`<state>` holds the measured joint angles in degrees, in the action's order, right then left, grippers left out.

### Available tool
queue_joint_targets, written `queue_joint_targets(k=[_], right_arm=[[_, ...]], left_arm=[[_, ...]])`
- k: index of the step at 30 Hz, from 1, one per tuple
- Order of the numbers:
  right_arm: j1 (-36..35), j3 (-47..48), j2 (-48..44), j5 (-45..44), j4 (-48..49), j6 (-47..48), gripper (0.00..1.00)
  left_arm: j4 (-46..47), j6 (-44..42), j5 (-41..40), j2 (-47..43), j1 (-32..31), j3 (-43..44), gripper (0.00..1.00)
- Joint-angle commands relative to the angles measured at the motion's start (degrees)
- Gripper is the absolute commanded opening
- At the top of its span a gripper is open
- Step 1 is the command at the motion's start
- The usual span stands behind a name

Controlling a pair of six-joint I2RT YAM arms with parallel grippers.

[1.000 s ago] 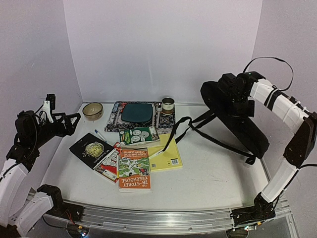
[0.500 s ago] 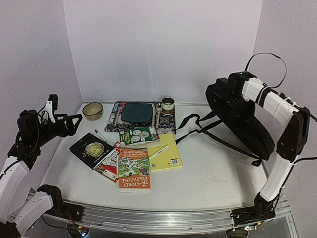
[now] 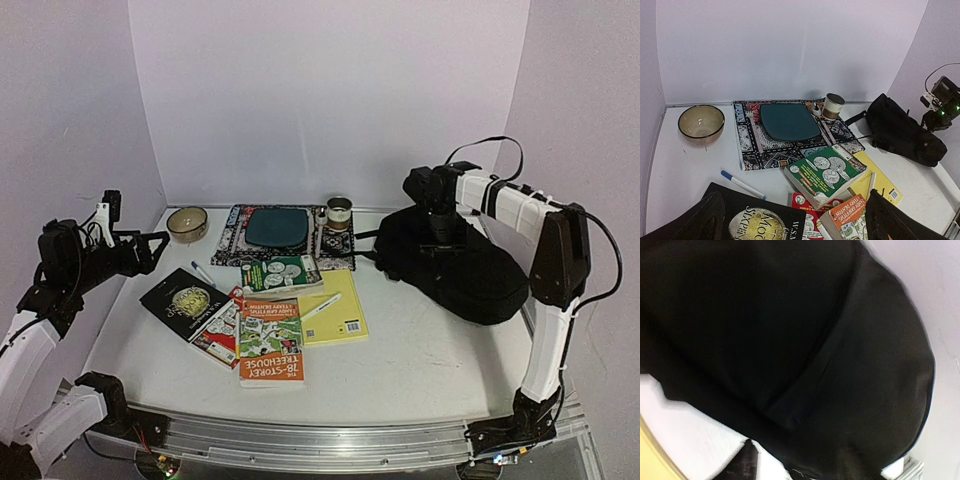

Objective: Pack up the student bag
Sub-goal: Set down the student bag at the center of the board, then grab the student bag from the center of the board.

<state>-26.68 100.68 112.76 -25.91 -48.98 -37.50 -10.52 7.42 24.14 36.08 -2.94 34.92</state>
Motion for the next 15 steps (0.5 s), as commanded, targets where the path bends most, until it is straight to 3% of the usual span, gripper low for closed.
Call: queue_joint_targets(k=[1,4,6,15], right_arm=[[0.5,-7.1,-7.2,4.8,-0.7,13.6,0.72],[2.5,-14.0,-12.5,5.4,0.4,21.2,0.92],[4.6,-17.9,-15.3,8.7,1.7,25.0,0.98],[6.2,-30.4,-18.3,19.0,10.5,36.4,0.98]], left_arm=[[0.9,-0.2,2.0,0.4,0.2,2.9,0.99],[1.0,-0.2,2.8,0.6,0.3,3.0,0.99],[0.9,-0.2,3.7,0.7,0.2,3.0,0.99],[1.5,0.3,9.4,2.5,0.2,3.9,0.99]])
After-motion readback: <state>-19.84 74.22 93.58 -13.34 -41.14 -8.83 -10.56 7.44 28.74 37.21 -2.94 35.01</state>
